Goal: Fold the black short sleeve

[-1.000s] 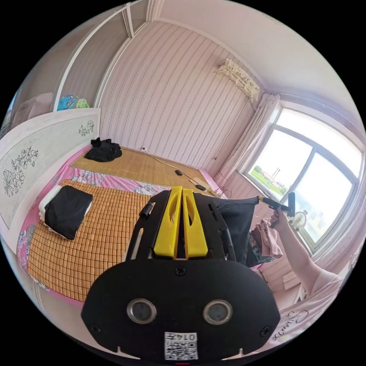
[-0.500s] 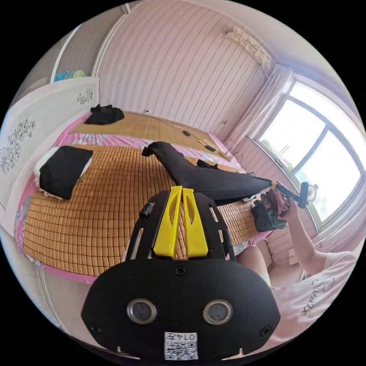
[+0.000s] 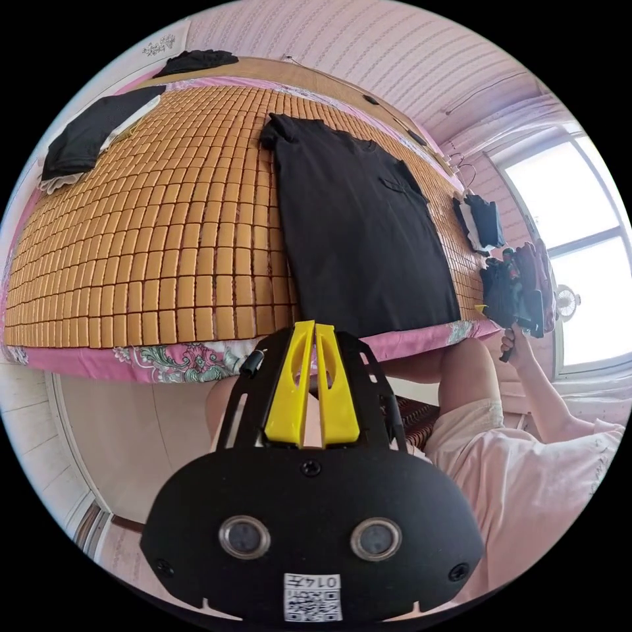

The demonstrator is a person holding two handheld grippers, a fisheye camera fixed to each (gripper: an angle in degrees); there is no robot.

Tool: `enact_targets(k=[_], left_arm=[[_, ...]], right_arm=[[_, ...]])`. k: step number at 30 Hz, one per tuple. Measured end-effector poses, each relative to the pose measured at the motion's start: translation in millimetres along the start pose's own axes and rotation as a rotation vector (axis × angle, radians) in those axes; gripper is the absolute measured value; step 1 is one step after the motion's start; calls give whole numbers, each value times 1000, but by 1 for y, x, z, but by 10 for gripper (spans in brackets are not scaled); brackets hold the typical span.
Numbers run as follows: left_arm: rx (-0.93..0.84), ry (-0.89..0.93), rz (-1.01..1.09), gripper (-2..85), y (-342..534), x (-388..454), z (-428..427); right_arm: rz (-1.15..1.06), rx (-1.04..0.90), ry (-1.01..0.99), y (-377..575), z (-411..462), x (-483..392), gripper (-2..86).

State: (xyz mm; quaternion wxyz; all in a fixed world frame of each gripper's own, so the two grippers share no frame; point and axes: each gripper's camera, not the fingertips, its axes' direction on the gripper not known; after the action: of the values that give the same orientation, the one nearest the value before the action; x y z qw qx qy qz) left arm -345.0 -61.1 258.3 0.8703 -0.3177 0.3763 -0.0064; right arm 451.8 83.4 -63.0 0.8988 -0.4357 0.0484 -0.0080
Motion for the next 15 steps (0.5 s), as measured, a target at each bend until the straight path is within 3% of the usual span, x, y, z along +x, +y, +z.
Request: enact_targets(k=[2,6,11,15], left_arm=[[9,-27,-7,15,-1,-9,2],[-24,-38,-29,58,-15,-29,28],[-127,-18,-52,71,-53,-46,83],[-202,-90,9,3,-79,-53,116]], right_arm=[[-37,-27,11,-10,9,-12,94],[-55,-103,96,-25,37,-24,113],[8,-127,200,-36,55,-28,48],[38,-104,114,-39,48,-20,14]])
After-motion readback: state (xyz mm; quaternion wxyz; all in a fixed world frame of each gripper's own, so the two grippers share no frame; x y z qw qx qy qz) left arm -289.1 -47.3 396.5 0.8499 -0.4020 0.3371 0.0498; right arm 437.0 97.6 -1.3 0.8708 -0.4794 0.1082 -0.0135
